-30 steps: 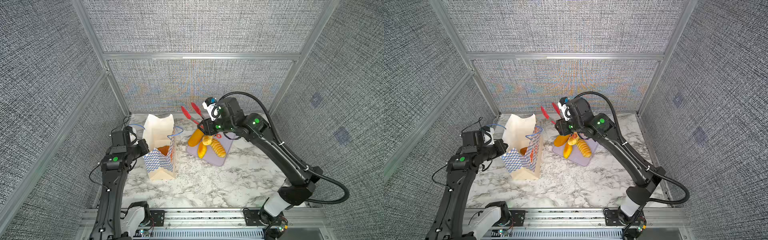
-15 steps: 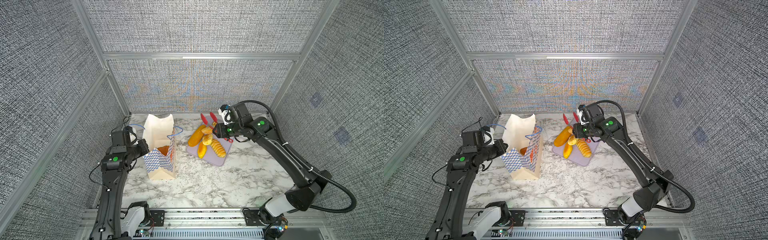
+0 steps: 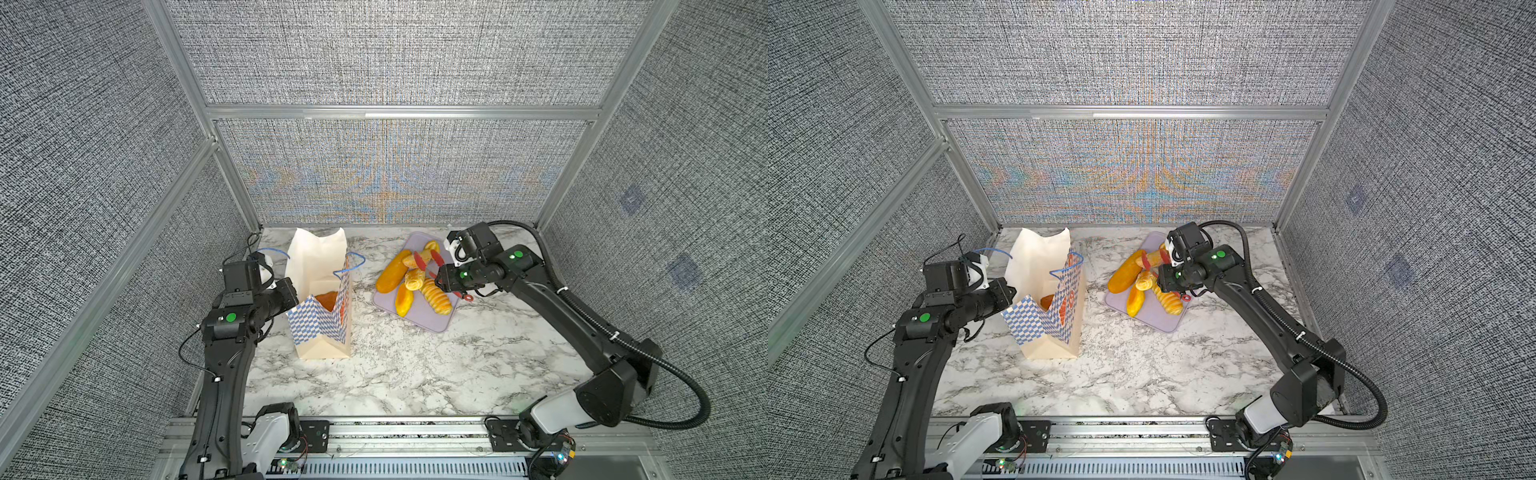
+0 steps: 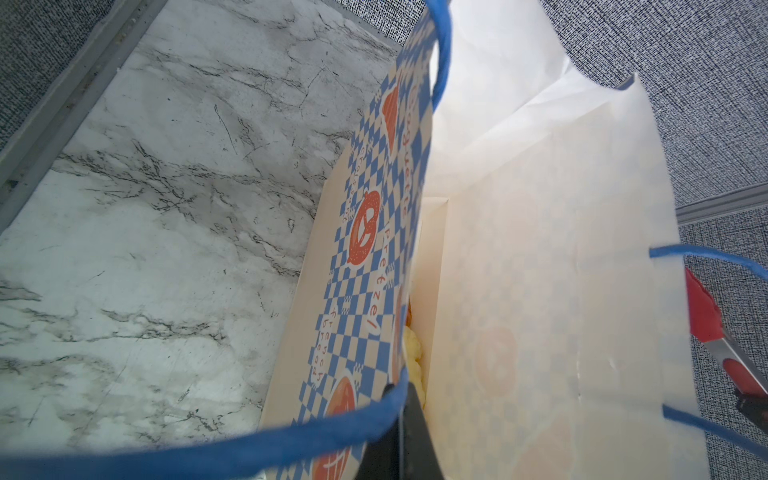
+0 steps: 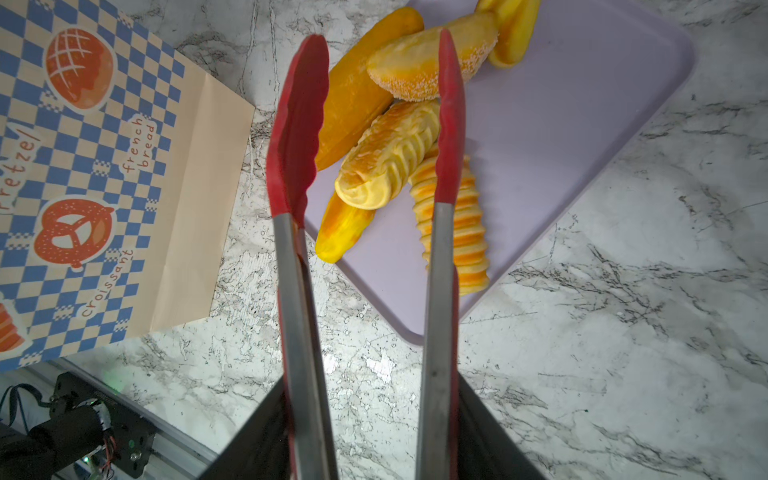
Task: Place the fake bread into the paper bag
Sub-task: 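Move the empty tongs with the right gripper back over the tray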
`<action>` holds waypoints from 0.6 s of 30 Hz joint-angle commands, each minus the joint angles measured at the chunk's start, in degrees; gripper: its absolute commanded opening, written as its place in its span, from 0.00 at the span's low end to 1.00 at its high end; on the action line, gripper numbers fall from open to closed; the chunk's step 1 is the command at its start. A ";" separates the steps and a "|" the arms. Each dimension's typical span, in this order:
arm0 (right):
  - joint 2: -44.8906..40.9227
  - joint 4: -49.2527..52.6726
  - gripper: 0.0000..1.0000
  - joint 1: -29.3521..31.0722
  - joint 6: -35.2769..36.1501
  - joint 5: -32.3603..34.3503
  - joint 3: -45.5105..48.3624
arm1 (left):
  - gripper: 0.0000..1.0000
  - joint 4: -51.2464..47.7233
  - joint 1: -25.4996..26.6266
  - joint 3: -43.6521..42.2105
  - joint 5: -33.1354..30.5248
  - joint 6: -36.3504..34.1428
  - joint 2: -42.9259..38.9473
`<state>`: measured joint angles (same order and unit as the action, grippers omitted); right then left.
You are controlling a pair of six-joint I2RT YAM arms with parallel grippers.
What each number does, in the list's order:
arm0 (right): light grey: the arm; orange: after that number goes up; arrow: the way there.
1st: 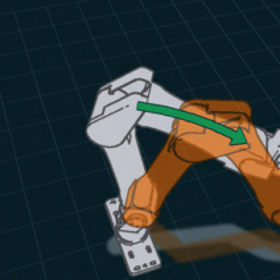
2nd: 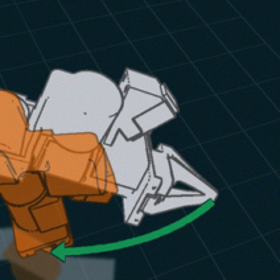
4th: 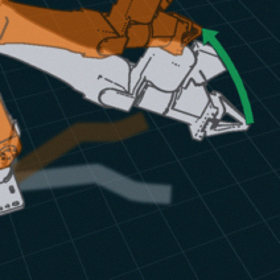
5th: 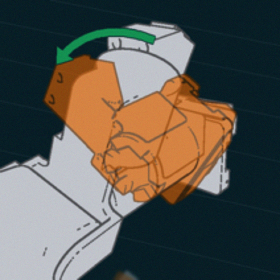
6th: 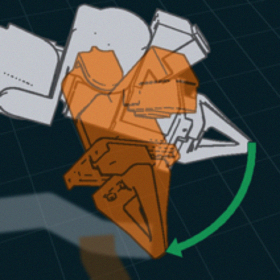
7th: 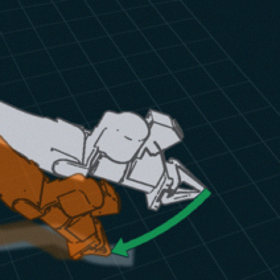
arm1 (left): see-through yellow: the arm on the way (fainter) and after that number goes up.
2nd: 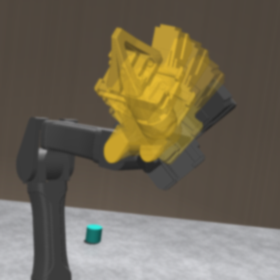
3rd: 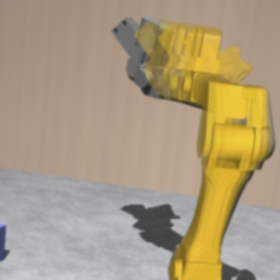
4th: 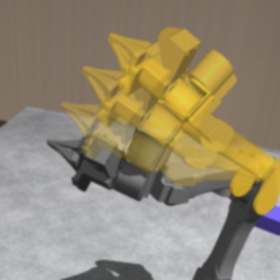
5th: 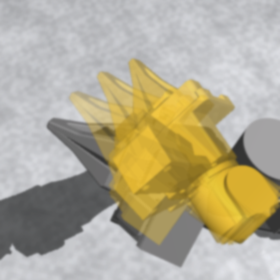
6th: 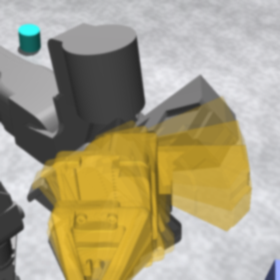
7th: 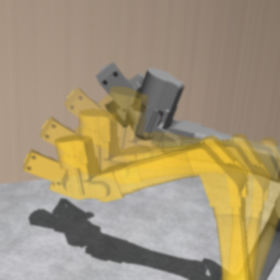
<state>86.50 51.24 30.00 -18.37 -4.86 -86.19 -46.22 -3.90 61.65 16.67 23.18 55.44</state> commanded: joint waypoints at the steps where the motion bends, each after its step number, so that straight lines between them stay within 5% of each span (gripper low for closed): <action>1: 0.55 -1.38 0.55 -0.03 -1.59 -1.85 0.65 | 0.04 0.85 -0.08 0.56 0.52 -0.19 0.02; 18: -1.04 -2.22 0.55 -1.93 -2.99 -1.25 6.96 | 0.04 1.11 -0.05 0.14 0.47 -0.50 0.28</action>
<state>86.32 49.25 28.60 -21.32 -7.53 -79.81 -46.15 -3.90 61.69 16.69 23.16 55.64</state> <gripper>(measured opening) 0.552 0.048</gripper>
